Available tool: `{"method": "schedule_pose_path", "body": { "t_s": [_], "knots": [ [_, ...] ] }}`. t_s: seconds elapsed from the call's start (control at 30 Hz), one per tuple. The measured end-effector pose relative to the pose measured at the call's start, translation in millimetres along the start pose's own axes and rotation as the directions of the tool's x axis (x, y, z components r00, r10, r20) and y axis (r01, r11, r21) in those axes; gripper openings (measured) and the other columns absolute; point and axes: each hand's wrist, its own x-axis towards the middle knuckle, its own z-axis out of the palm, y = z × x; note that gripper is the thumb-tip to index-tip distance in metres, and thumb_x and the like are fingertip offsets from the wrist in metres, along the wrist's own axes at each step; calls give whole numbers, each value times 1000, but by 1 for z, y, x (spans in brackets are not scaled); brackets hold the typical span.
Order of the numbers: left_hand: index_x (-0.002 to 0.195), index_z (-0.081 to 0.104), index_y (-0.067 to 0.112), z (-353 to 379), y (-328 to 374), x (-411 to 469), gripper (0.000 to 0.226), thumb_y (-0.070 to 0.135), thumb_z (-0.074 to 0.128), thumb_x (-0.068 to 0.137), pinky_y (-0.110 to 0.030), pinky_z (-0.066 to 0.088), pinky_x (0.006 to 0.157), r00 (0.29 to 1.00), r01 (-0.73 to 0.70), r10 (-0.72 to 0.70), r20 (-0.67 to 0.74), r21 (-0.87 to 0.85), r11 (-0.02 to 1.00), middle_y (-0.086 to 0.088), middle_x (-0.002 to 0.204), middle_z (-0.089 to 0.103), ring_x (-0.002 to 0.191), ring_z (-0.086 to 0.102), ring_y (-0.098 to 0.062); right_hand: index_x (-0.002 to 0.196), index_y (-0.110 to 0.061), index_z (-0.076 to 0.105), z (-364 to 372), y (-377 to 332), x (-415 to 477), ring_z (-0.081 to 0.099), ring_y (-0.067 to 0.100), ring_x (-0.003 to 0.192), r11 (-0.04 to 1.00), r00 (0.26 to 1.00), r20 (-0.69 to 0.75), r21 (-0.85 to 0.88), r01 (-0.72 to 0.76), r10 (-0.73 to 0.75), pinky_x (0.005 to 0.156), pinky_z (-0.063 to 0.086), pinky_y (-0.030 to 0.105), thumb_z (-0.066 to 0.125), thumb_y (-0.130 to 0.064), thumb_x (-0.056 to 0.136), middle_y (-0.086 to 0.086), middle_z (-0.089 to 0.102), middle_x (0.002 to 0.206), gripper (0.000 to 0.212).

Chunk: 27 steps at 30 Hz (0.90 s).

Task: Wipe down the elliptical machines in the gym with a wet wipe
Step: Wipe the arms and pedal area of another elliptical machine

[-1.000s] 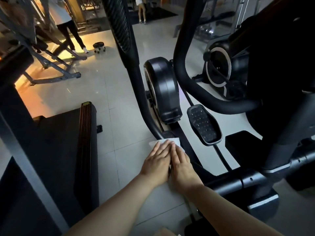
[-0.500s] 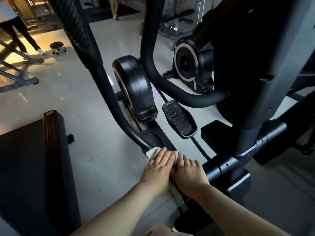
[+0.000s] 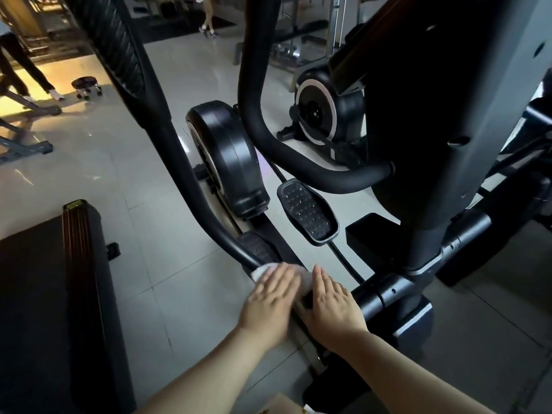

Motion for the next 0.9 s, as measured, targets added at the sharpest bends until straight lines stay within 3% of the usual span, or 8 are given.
{"method": "schedule_pose_path", "body": {
  "t_s": [0.1,0.17,0.23,0.3,0.43,0.63,0.77,0.9],
  "knots": [
    [137,60,4,-2,-13,0,70,15,50,69,-47,25,119,989,134,-135,-54,-21,991,-13,146,56,141,48,-32,160,-4,-7,-4,-1,-2,8,20,156,1000,1000,2,3,1,-1,124,8,33,38,-40,100,9,1,170,83],
    [134,60,4,-1,2,3,73,16,58,63,-49,24,118,983,174,-177,-40,-67,983,-13,143,57,141,48,-34,158,-1,20,-7,-1,-8,32,23,150,1000,999,-48,-12,1,-2,122,24,40,46,-41,96,12,27,164,78],
    [134,61,6,6,26,8,68,24,51,68,-50,22,118,992,121,-125,-24,-113,986,-11,139,60,138,50,-34,138,-1,58,-4,7,-13,64,25,122,998,998,-70,-63,-11,6,107,46,47,50,-43,84,12,66,134,69],
    [136,62,7,10,47,10,69,29,43,74,-47,16,120,999,33,-32,13,-147,989,-8,140,61,137,53,-30,120,-3,71,-3,17,-19,71,28,106,993,997,-78,-116,-5,-5,99,52,49,45,-44,76,11,74,114,66],
    [143,56,11,11,35,7,78,26,35,70,-43,15,120,993,-118,120,10,-83,989,-4,149,55,142,48,-24,121,0,69,-3,31,-25,68,30,111,987,987,-153,-161,22,-47,108,46,49,47,-54,76,13,73,116,74],
    [152,44,14,12,30,5,87,22,51,66,-40,-1,125,1000,10,-7,13,-234,972,-6,156,45,151,28,-26,156,-6,31,-4,31,-22,40,23,143,999,990,-131,-12,44,-45,125,9,39,22,-61,82,8,49,151,93],
    [158,31,22,14,39,1,73,31,37,86,-40,7,124,974,-228,224,-45,-281,932,0,163,36,154,23,-20,153,-5,39,-3,37,-25,44,23,140,985,974,-223,159,65,-28,121,11,29,25,-53,74,9,52,149,92],
    [156,29,23,11,13,-5,90,21,57,71,-37,17,121,983,-182,176,-55,-133,974,4,162,37,153,23,-15,153,-6,40,0,24,-21,41,25,144,996,981,-195,91,15,3,122,15,38,20,-56,78,9,47,154,92]
  ]
}}
